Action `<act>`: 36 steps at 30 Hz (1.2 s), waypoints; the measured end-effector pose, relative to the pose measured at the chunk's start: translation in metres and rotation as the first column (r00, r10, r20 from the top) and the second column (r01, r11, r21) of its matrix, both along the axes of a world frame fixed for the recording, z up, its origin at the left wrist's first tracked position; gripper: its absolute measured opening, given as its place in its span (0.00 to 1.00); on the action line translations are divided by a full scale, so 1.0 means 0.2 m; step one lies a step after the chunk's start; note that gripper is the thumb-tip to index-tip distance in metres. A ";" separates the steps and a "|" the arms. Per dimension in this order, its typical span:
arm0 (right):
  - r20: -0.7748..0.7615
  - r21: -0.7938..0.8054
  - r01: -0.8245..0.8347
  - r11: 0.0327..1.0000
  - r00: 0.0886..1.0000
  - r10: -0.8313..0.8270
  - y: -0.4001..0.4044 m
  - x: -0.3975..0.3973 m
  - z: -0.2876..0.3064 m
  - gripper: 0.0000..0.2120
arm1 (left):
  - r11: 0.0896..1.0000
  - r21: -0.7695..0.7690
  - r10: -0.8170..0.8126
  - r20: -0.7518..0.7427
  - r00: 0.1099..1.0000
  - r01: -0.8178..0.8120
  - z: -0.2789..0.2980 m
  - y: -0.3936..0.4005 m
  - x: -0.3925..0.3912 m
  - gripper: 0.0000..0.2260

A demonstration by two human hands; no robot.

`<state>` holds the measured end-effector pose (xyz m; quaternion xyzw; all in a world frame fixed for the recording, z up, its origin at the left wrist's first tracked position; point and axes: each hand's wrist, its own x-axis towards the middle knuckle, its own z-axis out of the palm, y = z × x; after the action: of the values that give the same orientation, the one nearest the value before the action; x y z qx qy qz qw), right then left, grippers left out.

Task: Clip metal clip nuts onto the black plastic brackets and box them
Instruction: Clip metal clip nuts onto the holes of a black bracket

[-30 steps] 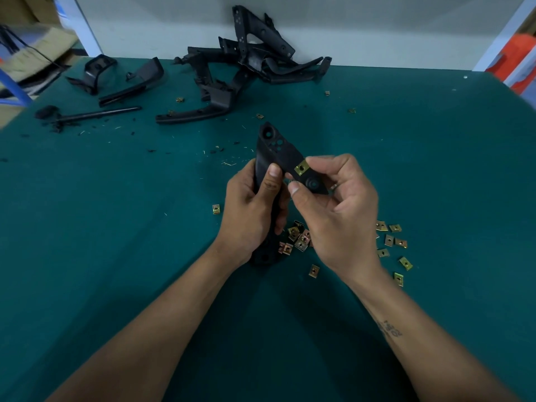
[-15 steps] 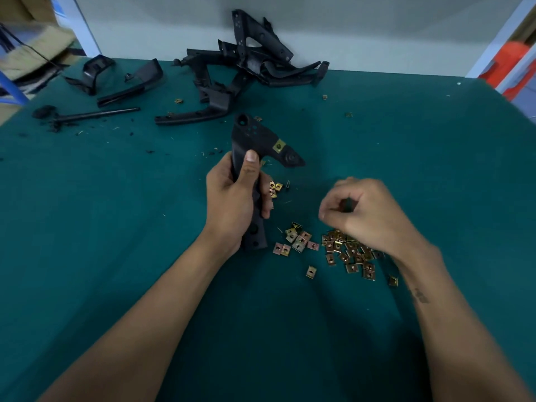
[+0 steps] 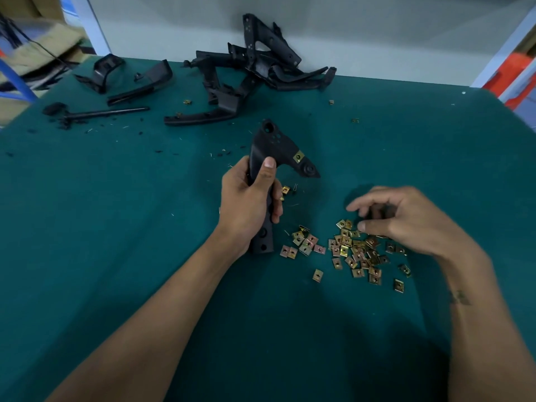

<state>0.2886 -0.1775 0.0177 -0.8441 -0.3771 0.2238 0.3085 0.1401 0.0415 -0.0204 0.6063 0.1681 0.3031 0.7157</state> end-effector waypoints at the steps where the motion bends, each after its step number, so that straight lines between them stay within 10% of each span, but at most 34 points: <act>1: -0.004 0.014 -0.019 1.000 1.000 0.019 0.01 -0.01 0.00 0.15 | 1.000 0.001 -0.003 -0.004 1.000 0.003 0.00 0.00 0.00 0.14; 20: 0.210 -0.057 0.075 0.996 0.976 -0.062 0.09 -0.09 0.00 0.09 | 1.000 0.002 -0.007 -0.052 0.999 0.007 0.01 0.00 0.00 0.13; 36: -0.025 0.401 0.166 0.901 0.985 -0.171 0.10 -0.08 0.02 0.15 | 0.982 0.041 -0.182 -0.063 0.981 0.184 0.02 0.00 -0.02 0.13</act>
<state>0.2726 -0.1568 0.0213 -0.7934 -0.3422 0.1095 0.4913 0.1366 0.0424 -0.0158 0.6442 0.1256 0.2219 0.7211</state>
